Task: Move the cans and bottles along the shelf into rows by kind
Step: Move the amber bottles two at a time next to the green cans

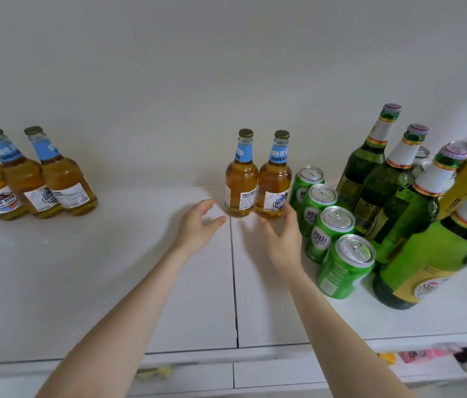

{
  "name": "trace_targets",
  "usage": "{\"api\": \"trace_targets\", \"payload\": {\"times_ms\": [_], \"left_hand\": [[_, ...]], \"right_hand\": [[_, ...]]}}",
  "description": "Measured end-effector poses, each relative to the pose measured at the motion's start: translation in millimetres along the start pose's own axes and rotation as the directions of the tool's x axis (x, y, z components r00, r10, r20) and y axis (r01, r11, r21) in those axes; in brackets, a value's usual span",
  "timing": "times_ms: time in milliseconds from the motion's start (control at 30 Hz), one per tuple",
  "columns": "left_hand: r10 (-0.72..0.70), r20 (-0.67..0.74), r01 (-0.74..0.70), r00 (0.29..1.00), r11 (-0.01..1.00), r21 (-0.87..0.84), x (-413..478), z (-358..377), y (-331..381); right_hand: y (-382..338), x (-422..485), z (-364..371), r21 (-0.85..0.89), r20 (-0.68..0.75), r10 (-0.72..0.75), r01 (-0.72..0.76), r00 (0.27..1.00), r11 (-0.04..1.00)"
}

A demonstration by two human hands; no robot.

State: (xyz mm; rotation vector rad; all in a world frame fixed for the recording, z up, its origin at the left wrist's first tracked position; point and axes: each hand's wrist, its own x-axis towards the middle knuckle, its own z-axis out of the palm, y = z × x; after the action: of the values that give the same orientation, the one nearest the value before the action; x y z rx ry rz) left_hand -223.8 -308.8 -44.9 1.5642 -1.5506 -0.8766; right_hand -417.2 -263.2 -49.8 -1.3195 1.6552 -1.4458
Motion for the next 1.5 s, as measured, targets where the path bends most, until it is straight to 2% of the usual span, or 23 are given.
{"api": "trace_targets", "payload": {"times_ms": [133,233,367,533,733,900,1100,1500], "left_hand": [[0.166,0.000,-0.155,0.986,0.920,0.359,-35.6,-19.7,2.1],[0.259,0.027,-0.237,0.966,0.834,0.499,-66.1,-29.4,5.6],[0.352,0.042,-0.297,0.935,0.714,0.633,-104.7,-40.8,7.0],[0.350,0.073,-0.274,0.934,0.570,0.774,-153.8,-58.2,3.6],[0.327,0.088,-0.242,0.941,0.469,0.849,-217.5,-83.5,3.0],[0.312,0.098,-0.231,0.945,0.425,0.875,-259.4,-106.6,-1.2],[0.301,0.086,-0.212,0.950,0.418,0.883,-284.4,-147.1,-15.3],[0.317,0.143,-0.261,0.938,0.370,0.891,-257.7,-272.7,-72.7]], "right_hand": [[-10.2,-27.4,-11.0,-0.259,0.088,-0.057,0.079,0.994,0.963],[-18.2,-48.9,-20.2,-0.458,0.143,-0.087,0.144,0.986,0.877],[-26.8,-81.8,-32.3,-0.668,0.197,-0.131,0.231,0.972,0.707],[-38.9,-122.1,-45.9,-0.788,0.275,-0.171,0.324,0.946,0.524],[-61.2,-178.4,-56.0,-0.826,0.352,-0.194,0.402,0.916,0.395],[-79.2,-216.5,-47.0,-0.837,0.375,-0.169,0.411,0.911,0.360],[-99.5,-249.5,-18.1,-0.831,0.392,-0.175,0.429,0.903,0.354],[-136.3,-284.7,109.6,-0.828,0.339,-0.168,0.379,0.926,0.414]]}}
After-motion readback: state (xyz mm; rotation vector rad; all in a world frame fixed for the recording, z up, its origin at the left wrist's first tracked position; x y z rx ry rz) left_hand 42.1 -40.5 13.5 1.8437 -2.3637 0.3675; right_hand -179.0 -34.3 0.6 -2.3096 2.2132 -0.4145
